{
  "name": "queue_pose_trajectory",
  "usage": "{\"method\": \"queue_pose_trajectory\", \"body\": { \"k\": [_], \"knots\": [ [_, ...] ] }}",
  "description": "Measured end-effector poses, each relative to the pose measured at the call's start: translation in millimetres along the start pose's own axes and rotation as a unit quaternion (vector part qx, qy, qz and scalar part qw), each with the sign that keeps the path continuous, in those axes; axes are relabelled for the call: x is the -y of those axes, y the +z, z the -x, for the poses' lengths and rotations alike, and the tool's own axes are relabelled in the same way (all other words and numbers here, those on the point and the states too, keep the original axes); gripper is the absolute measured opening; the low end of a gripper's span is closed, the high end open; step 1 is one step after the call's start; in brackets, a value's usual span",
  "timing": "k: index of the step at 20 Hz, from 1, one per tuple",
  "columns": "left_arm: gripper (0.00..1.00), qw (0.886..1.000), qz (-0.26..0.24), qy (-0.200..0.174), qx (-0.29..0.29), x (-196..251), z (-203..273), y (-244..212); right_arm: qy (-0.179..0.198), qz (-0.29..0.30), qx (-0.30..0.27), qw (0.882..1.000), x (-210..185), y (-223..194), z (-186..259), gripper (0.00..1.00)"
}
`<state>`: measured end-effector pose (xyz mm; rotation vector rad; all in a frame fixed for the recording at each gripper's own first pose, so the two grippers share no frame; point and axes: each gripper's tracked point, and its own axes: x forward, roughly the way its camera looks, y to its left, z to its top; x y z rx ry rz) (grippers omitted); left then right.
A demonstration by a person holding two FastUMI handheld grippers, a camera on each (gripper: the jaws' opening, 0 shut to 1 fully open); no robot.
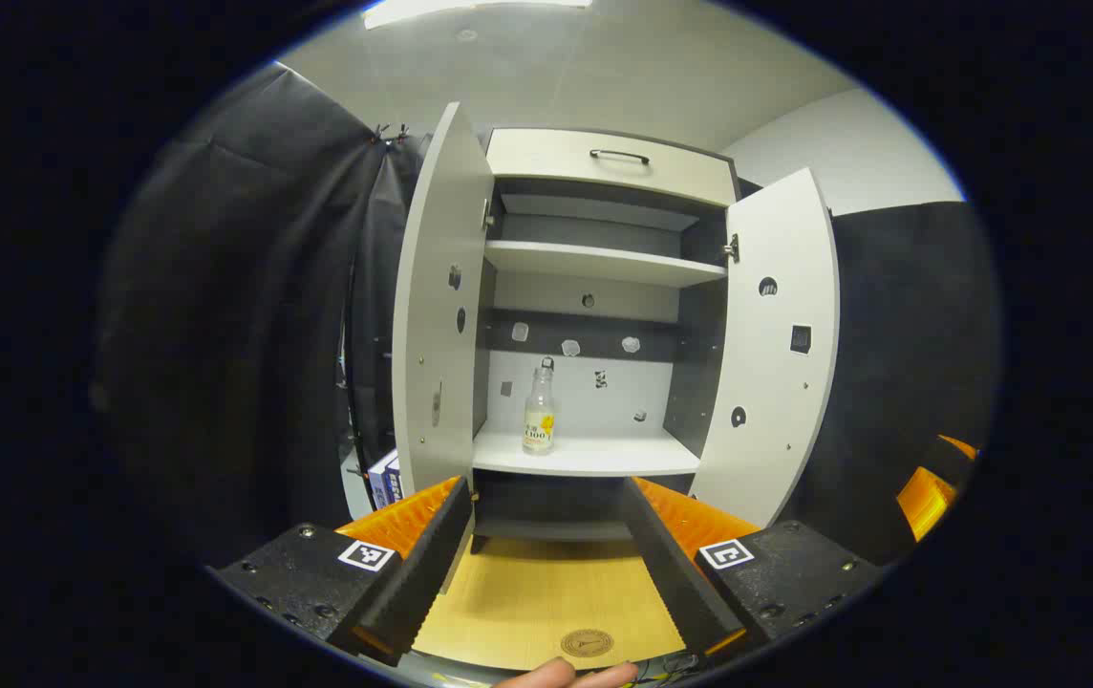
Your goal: Grasp the bottle in the cabinet with the left hand and place it on the coaster, then close the right door with the right hand and the left door with the left hand.
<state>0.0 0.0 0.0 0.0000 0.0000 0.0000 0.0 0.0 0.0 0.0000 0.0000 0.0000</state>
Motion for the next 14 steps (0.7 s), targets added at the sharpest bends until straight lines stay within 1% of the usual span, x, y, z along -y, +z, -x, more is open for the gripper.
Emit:
{"method": "queue_pose_trajectory", "body": {
  "k": [2, 3, 7, 11, 14],
  "knots": [
    [1.0, 1.0, -0.003, -0.001, 0.006, 6.4, 7.7, 6.3, -0.002, -0.002, -0.002, 1.0, 4.0, -1.2, 0.3, 0.93],
    [0.99, 1.0, -0.003, -0.001, 0.011, 8.6, 10.4, 9.0, 0.0, -0.005, -0.001, 1.0, 4.0, -0.6, -0.6, 0.96],
    [0.99, 1.0, -0.011, -0.009, 0.022, 15.9, 12.9, 14.5, -0.014, -0.008, 0.006, 1.0, 13.5, 6.0, -2.6, 0.96],
    [1.0, 1.0, -0.002, -0.012, 0.024, 16.6, 1.7, 16.1, -0.024, -0.032, -0.002, 0.999, 18.5, 5.1, -12.4, 0.96],
    [1.0, 1.0, 0.011, -0.015, 0.022, 15.8, -12.2, 16.8, -0.015, -0.028, -0.008, 0.999, 17.5, 1.3, -21.2, 0.96]
  ]
}}
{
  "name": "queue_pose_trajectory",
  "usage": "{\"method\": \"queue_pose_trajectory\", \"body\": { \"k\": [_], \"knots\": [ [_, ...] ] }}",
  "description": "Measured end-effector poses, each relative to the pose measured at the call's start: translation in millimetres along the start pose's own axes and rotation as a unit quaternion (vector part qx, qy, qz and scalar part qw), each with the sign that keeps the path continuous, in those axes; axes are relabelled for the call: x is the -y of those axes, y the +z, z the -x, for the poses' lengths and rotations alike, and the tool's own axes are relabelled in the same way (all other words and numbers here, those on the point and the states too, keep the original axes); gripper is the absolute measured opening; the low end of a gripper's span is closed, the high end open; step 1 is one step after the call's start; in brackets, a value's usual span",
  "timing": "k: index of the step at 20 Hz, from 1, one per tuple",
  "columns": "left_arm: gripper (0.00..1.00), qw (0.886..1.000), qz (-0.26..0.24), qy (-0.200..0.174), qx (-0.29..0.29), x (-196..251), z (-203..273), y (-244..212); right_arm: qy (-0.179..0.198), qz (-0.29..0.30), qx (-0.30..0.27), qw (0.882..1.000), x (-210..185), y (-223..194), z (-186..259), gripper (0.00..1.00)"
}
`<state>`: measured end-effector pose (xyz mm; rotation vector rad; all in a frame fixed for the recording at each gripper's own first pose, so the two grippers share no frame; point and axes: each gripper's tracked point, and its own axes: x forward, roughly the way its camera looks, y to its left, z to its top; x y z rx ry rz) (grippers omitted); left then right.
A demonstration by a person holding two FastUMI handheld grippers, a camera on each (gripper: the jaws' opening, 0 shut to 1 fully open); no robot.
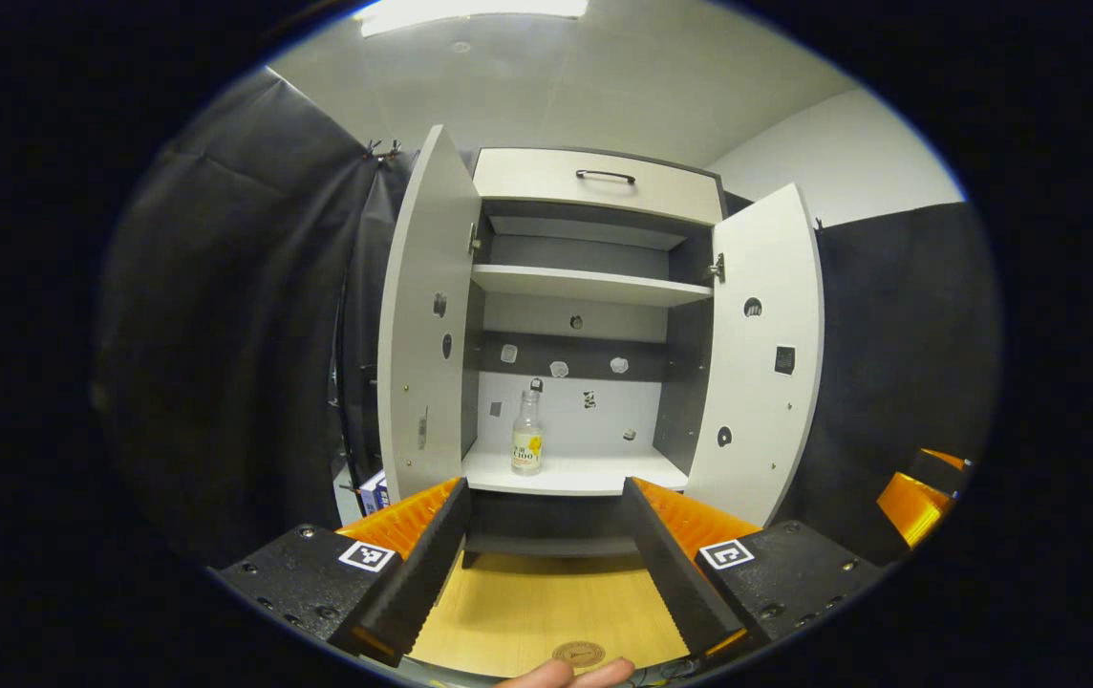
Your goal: Grasp the bottle in the cabinet with the left hand and place it on the coaster, then close the right door with the right hand and the left door with the left hand.
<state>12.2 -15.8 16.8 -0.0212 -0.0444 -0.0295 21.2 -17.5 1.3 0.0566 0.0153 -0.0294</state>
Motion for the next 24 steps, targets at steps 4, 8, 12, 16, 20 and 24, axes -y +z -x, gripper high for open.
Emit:
{"method": "queue_pose_trajectory", "body": {
  "k": [4, 8, 12, 16, 20, 24],
  "knots": [
    [0.99, 1.0, -0.004, -0.008, 0.009, -5.7, -31.6, 5.5, -0.003, 0.017, 0.006, 1.0, -1.0, 0.1, -21.1, 0.96],
    [1.0, 1.0, -0.014, -0.018, 0.019, -9.1, -74.1, 5.7, -0.024, 0.002, 0.009, 1.0, -1.1, 0.8, -51.9, 0.96],
    [1.0, 0.999, -0.016, -0.03, 0.012, -6.4, -138.8, -8.4, -0.038, -0.001, 0.013, 0.999, 2.0, 2.0, -88.7, 0.95],
    [1.0, 0.999, -0.014, -0.032, -0.008, -9.8, -216.3, -37.5, -0.027, 0.003, 0.026, 0.999, -8.1, 4.4, -114.3, 0.96],
    [1.0, 0.999, -0.018, -0.025, -0.012, -21.9, -298.2, -67.8, 0.013, 0.016, 0.043, 0.999, -29.5, 3.8, -131.7, 0.96],
    [1.0, 0.999, -0.022, -0.004, -0.027, -41.3, -366.5, -96.8, 0.008, 0.005, 0.035, 0.999, -33.0, -6.1, -145.1, 0.96]
  ]
}}
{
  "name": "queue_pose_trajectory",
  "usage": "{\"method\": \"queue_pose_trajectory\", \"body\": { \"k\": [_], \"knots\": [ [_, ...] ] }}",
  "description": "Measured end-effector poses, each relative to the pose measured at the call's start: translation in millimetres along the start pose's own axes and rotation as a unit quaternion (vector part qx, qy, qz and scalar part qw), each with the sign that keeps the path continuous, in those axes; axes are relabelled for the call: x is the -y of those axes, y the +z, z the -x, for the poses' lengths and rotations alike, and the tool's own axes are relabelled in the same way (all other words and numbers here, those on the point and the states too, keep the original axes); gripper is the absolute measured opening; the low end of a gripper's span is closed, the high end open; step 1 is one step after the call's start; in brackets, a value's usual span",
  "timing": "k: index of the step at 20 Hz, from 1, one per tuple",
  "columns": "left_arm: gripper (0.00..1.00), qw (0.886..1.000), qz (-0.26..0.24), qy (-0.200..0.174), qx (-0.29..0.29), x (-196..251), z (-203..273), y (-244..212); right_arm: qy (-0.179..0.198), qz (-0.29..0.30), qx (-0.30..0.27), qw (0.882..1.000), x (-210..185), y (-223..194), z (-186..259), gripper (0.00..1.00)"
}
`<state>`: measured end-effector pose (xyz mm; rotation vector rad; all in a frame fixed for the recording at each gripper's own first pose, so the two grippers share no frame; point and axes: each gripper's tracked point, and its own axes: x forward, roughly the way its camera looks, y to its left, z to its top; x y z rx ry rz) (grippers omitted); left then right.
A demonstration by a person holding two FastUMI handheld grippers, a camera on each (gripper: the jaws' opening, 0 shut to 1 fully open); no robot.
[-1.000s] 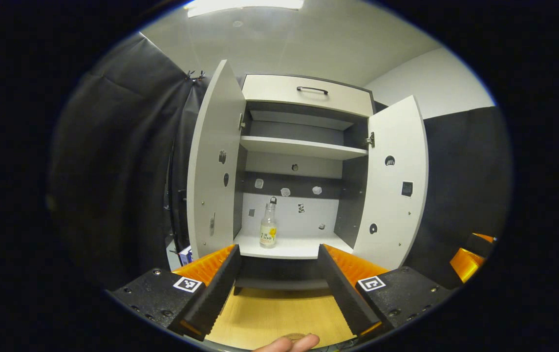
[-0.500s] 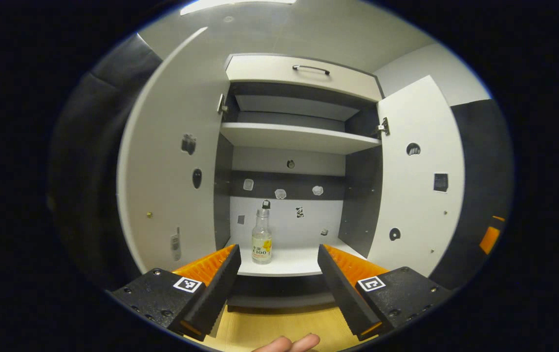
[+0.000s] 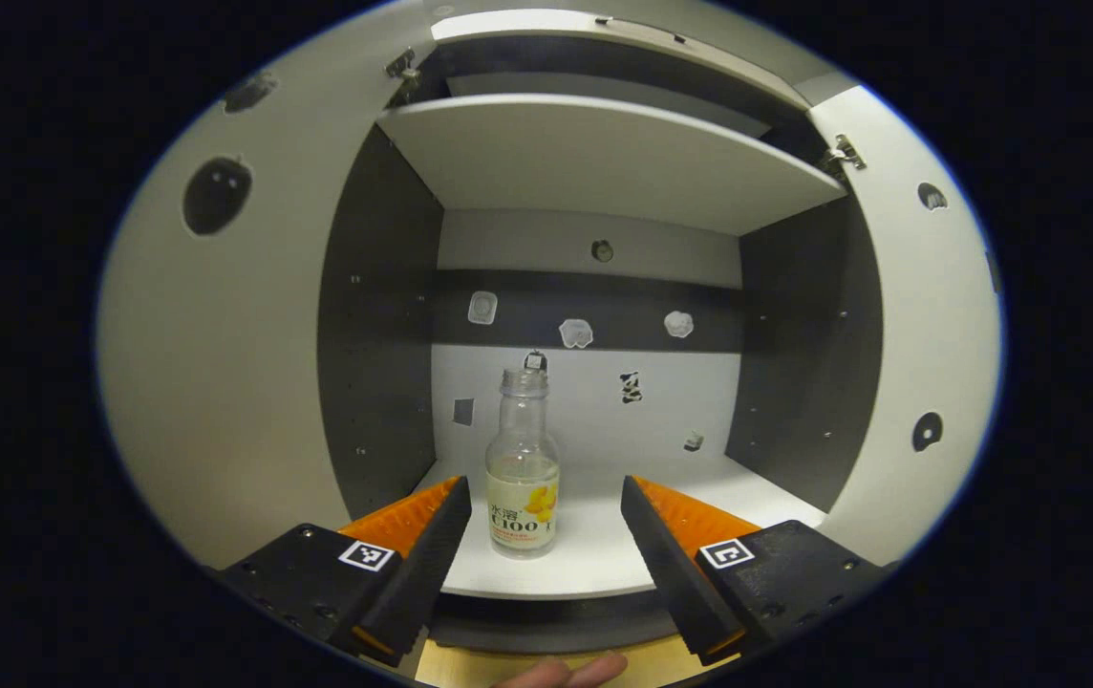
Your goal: Grasp the bottle in the cabinet with the left hand and place it on the coaster, then close the right door with the right hand and the left door with the left hand.
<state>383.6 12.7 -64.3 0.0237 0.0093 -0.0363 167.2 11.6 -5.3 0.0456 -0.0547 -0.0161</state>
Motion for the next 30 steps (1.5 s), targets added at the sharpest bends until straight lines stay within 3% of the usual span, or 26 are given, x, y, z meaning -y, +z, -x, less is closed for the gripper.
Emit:
{"method": "queue_pose_trajectory", "body": {
  "k": [7, 11, 12, 13, 21, 26, 30],
  "knots": [
    [1.0, 1.0, 0.006, 0.012, -0.016, -8.6, -65.7, -29.1, -0.016, -0.014, -0.016, 1.0, 12.9, -14.1, -2.4, 0.93],
    [1.0, 1.0, -0.007, 0.012, 0.007, -11.8, -92.2, -23.8, -0.027, -0.028, -0.03, 0.999, 23.4, -22.1, 1.7, 0.96],
    [0.94, 1.0, -0.006, 0.014, -0.004, -14.4, -93.3, -24.0, -0.028, -0.031, -0.032, 0.999, 25.1, -23.0, 3.4, 0.96],
    [0.8, 1.0, 0.002, 0.013, -0.012, -14.3, -89.9, -25.2, -0.029, -0.033, -0.031, 0.999, 26.9, -22.1, 5.8, 0.96],
    [0.79, 0.997, 0.063, -0.038, 0.02, 12.2, 9.5, 23.0, -0.027, -0.038, -0.03, 0.998, 49.6, -17.2, 33.6, 0.96],
    [0.79, 0.997, 0.052, -0.053, 0.034, 23.1, 82.8, 23.9, -0.015, -0.034, -0.029, 0.999, 54.6, -14.5, 67.1, 0.96],
    [0.79, 0.99, 0.088, -0.074, 0.082, 41.0, 144.1, 14.6, -0.013, -0.038, -0.043, 0.998, 61.8, -25.4, 95.4, 0.96]
  ]
}}
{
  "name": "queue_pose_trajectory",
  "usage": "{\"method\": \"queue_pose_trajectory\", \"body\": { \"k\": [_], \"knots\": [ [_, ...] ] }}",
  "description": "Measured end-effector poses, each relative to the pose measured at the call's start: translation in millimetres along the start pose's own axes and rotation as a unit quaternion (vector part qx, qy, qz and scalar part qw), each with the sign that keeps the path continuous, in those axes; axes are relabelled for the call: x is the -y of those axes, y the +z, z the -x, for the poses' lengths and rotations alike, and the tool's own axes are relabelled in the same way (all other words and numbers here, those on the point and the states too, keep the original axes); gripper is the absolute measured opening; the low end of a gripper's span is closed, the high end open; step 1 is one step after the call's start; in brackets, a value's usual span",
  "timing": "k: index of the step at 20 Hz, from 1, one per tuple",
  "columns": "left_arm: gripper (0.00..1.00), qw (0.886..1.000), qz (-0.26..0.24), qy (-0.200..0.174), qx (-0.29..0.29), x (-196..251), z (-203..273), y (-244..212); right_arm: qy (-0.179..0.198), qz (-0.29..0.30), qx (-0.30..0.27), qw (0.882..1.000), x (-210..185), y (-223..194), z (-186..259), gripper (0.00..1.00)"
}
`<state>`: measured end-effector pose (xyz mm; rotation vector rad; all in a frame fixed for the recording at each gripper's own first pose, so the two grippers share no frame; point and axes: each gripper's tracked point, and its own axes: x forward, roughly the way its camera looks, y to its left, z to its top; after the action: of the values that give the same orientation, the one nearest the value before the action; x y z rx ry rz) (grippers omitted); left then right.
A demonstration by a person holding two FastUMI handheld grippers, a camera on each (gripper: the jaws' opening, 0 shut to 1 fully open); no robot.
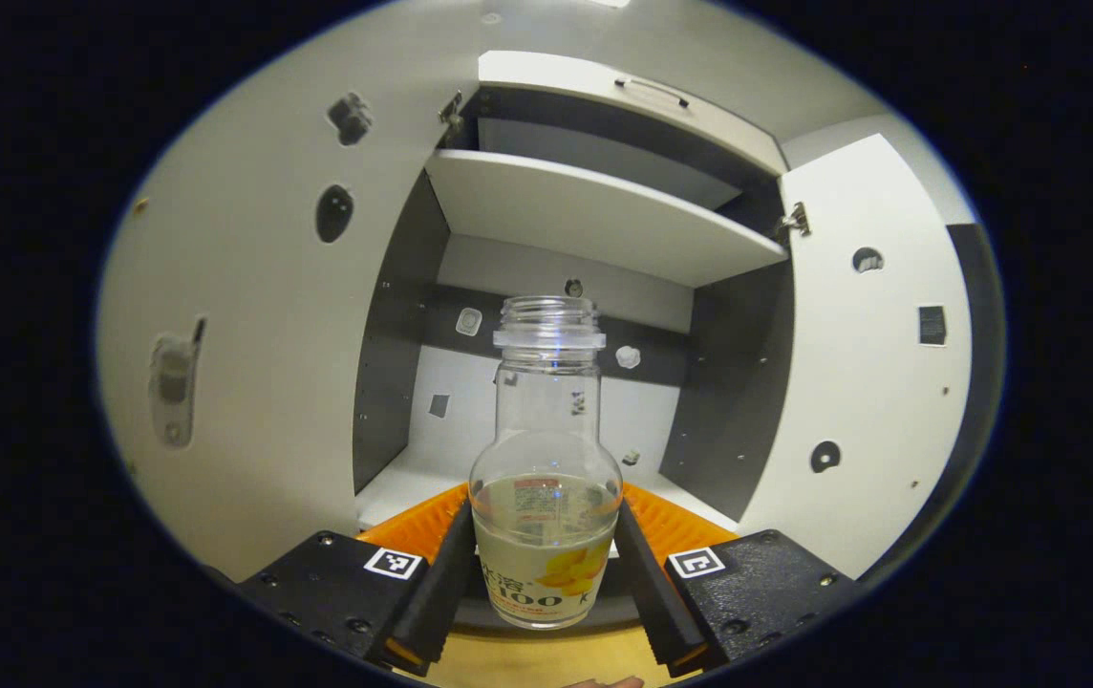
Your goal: Grasp the bottle in the cabinet with the left hand and place it on the coaster, then close the right door with the right hand and the left door with the left hand.
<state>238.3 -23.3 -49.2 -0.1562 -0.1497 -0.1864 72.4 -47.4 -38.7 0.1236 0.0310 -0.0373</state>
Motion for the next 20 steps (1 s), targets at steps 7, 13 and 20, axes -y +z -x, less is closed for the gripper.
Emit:
{"method": "queue_pose_trajectory", "body": {
  "k": [7, 13, 20],
  "knots": [
    [0.77, 0.997, -0.056, -0.033, -0.029, 23.1, 86.6, -89.5, -0.002, 0.001, -0.016, 1.0, 16.6, -17.6, 34.7, 0.96],
    [0.8, 0.989, -0.09, -0.071, -0.093, 46.3, 144.9, -192.3, -0.021, 0.0, -0.035, 0.999, 43.3, -39.6, 48.9, 0.96],
    [0.8, 0.974, -0.102, -0.145, -0.142, 78.2, 196.6, -299.8, -0.008, -0.026, -0.025, 0.999, 53.7, -38.9, 50.3, 0.96]
  ]
}}
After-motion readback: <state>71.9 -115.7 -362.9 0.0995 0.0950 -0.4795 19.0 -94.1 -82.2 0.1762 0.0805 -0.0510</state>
